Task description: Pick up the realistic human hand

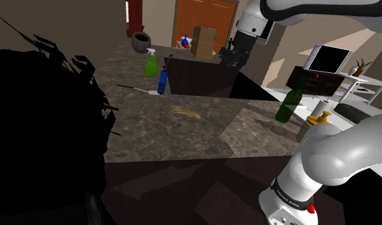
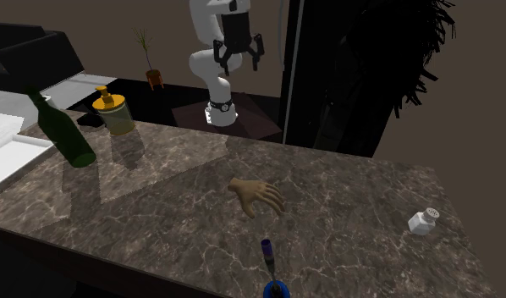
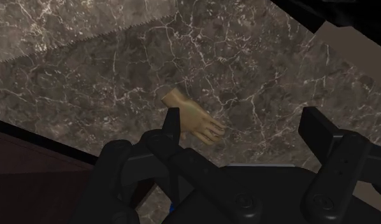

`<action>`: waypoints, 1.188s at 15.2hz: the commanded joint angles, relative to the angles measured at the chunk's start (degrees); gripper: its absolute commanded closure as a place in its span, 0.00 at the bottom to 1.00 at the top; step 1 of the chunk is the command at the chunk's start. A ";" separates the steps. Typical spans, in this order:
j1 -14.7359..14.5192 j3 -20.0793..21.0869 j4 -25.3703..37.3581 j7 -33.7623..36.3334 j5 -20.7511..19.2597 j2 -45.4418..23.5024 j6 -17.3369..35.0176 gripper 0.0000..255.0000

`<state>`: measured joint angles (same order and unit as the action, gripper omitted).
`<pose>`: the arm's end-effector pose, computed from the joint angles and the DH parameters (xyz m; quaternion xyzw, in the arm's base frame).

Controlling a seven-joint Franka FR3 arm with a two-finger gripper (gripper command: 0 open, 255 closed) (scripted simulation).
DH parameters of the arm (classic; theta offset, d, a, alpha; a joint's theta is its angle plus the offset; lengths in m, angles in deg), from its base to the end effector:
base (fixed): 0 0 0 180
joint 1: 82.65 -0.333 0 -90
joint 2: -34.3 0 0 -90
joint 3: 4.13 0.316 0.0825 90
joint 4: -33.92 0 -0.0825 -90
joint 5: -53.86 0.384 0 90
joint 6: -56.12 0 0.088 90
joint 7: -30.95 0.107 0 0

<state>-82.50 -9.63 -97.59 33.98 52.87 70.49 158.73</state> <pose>0.3690 -0.0456 0.5870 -0.9956 0.0667 -0.0628 0.0189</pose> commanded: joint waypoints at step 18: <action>0.89 -5.64 20.01 -8.17 4.66 -42.94 13.35 0.00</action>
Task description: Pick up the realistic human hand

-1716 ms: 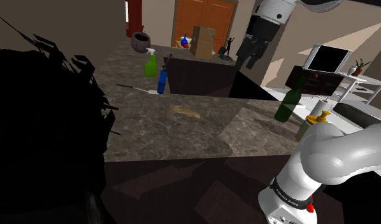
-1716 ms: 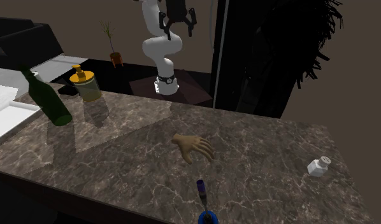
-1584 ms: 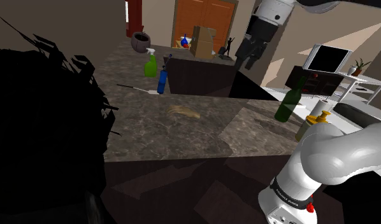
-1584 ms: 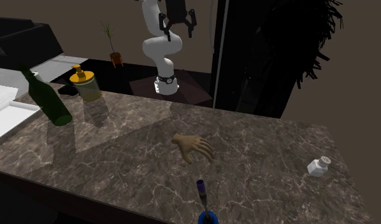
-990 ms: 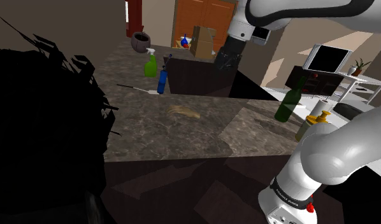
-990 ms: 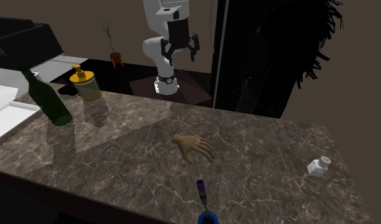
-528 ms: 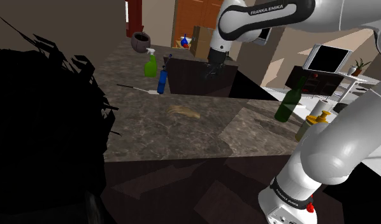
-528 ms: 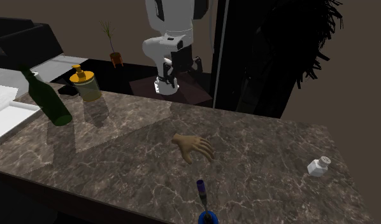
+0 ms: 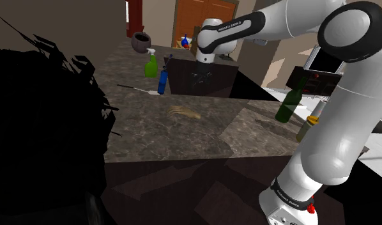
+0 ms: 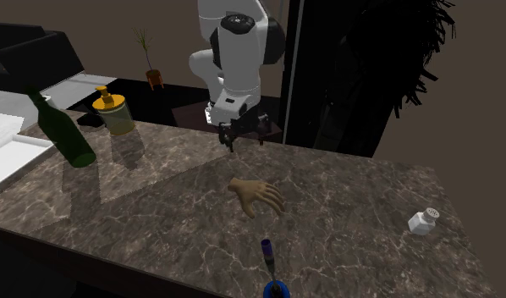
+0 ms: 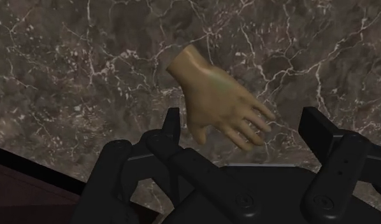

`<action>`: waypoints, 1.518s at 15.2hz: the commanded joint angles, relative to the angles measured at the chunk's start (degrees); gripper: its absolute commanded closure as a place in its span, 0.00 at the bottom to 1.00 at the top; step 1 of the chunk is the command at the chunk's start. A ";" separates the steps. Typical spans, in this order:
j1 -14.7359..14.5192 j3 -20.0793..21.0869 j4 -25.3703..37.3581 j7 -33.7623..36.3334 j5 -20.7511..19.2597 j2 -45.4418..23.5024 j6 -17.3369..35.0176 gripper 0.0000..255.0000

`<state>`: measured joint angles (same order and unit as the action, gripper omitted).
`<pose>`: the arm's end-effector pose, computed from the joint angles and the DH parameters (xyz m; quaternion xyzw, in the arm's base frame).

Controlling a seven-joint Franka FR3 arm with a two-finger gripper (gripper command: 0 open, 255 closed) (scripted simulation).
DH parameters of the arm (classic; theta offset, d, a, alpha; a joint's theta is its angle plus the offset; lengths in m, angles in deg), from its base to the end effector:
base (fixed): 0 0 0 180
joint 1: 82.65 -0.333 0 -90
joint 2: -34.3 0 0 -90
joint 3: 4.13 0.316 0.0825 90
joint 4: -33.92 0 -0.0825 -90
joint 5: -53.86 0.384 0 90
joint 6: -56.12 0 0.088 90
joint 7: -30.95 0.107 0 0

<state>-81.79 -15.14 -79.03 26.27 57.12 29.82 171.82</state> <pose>0.5592 -0.1124 0.4292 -0.9969 0.0752 0.0115 0.0199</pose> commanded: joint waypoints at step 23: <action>4.36 0.94 26.90 -3.92 5.27 -35.29 1.46 1.00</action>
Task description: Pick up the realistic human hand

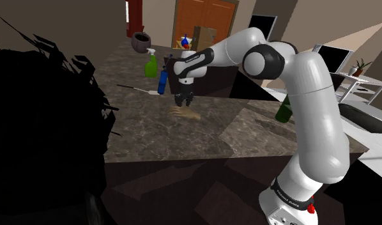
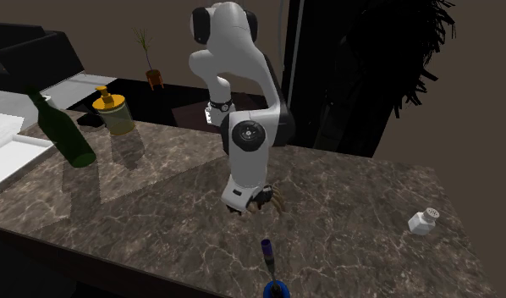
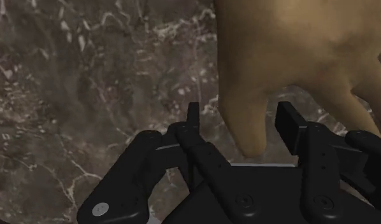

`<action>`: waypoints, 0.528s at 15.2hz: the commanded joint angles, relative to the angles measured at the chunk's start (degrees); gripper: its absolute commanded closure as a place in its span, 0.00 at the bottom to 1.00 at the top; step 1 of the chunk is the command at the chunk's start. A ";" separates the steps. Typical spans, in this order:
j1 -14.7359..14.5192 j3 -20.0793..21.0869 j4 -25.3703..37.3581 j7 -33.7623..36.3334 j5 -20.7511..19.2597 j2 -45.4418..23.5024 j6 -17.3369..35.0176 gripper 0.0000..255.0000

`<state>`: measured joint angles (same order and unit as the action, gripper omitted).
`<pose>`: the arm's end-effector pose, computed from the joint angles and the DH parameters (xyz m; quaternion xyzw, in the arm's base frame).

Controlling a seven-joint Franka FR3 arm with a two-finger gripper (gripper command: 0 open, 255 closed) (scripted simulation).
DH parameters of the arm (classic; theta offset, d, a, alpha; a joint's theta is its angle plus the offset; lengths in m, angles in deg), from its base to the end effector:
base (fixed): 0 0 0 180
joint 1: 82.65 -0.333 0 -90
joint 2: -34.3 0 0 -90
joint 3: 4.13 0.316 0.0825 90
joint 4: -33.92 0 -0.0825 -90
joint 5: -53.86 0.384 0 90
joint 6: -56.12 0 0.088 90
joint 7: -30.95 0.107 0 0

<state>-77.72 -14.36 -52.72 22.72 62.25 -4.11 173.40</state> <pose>0.6786 -0.1560 0.2639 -0.9947 0.0824 0.0591 0.0188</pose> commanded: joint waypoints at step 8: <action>-0.43 0.25 -0.46 0.34 0.01 -0.51 0.12 1.00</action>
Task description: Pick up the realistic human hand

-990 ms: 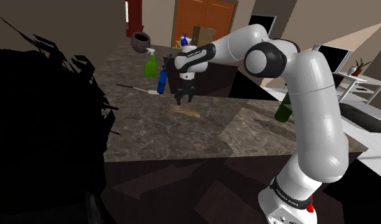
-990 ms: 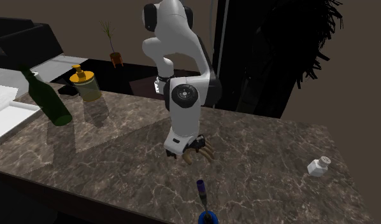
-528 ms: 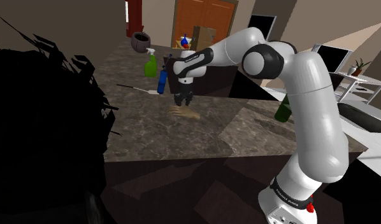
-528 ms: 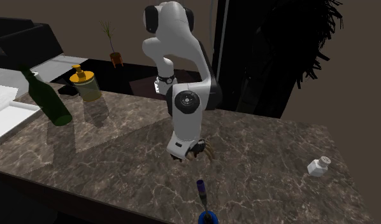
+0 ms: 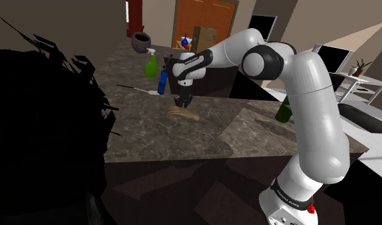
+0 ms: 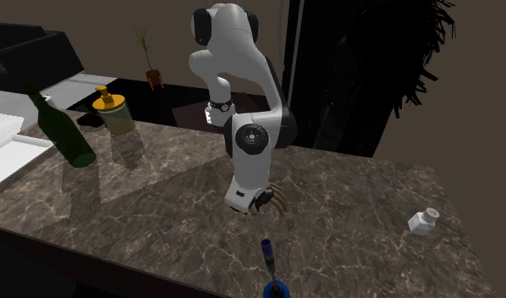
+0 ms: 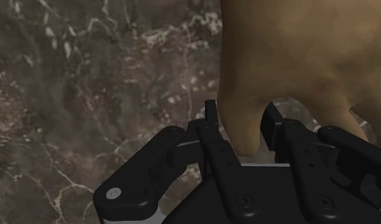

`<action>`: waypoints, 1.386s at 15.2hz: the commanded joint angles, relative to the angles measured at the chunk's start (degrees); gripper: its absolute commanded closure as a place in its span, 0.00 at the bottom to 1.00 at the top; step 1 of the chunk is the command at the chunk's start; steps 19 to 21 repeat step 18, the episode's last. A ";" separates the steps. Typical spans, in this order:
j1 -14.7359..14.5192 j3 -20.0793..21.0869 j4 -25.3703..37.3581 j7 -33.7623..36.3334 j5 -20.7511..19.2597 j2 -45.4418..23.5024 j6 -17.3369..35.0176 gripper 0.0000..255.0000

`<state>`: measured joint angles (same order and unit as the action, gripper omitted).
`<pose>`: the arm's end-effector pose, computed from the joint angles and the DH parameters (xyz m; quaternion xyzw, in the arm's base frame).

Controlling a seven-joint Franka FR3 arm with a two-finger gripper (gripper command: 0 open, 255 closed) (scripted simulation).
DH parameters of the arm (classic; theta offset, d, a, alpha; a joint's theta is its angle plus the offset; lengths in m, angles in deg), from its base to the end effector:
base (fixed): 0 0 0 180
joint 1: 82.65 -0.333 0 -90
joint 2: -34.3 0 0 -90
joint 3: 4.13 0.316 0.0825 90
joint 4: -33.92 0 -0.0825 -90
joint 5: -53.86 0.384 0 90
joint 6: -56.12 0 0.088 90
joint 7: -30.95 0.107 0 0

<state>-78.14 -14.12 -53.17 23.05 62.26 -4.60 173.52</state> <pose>0.6777 -0.1486 0.2545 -0.9944 0.0804 0.0663 0.0200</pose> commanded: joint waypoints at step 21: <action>0.62 -0.82 4.50 -0.16 -0.96 4.63 -9.16 1.00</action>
